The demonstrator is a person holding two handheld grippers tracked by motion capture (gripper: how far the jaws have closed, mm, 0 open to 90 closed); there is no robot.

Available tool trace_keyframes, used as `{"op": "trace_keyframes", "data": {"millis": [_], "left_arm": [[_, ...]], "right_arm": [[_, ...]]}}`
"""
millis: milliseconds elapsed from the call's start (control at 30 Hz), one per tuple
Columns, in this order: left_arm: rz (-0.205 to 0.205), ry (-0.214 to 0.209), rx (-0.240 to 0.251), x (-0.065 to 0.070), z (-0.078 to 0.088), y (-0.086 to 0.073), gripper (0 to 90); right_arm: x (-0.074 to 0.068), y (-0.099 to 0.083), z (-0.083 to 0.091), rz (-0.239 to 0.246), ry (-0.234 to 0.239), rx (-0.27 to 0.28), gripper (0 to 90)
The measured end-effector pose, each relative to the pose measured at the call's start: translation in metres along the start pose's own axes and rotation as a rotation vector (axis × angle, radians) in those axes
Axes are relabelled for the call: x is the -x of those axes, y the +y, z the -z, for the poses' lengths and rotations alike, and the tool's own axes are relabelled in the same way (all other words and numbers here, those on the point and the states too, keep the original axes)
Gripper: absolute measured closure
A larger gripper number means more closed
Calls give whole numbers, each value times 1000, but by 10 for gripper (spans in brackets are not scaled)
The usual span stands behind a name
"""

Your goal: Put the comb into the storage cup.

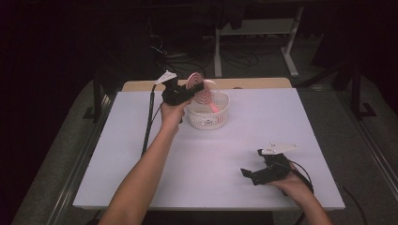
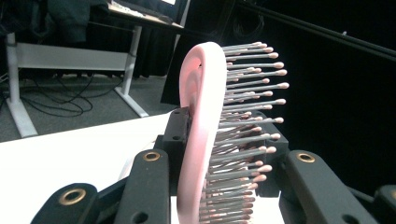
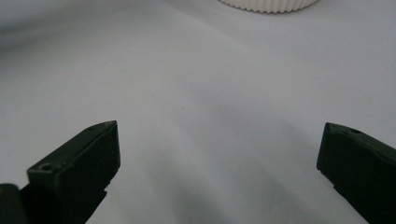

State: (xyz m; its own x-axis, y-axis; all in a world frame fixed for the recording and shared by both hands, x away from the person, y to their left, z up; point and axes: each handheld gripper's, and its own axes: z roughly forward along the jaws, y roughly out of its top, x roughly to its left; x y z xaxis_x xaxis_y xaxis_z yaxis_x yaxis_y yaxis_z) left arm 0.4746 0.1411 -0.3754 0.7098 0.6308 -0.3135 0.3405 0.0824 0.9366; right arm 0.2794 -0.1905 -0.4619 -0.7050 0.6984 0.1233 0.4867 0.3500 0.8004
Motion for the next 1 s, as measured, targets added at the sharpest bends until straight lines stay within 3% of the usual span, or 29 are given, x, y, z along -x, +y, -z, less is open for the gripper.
{"op": "trace_keyframes", "data": {"millis": [633, 1000], "left_arm": [[-35, 23, -62, -15, 11, -4, 625], [-33, 25, -79, -22, 15, -4, 615]], "right_arm": [[-1, 0, -1, 2, -1, -5, 0], [-1, 0, -2, 3, 1, -9, 0]]}}
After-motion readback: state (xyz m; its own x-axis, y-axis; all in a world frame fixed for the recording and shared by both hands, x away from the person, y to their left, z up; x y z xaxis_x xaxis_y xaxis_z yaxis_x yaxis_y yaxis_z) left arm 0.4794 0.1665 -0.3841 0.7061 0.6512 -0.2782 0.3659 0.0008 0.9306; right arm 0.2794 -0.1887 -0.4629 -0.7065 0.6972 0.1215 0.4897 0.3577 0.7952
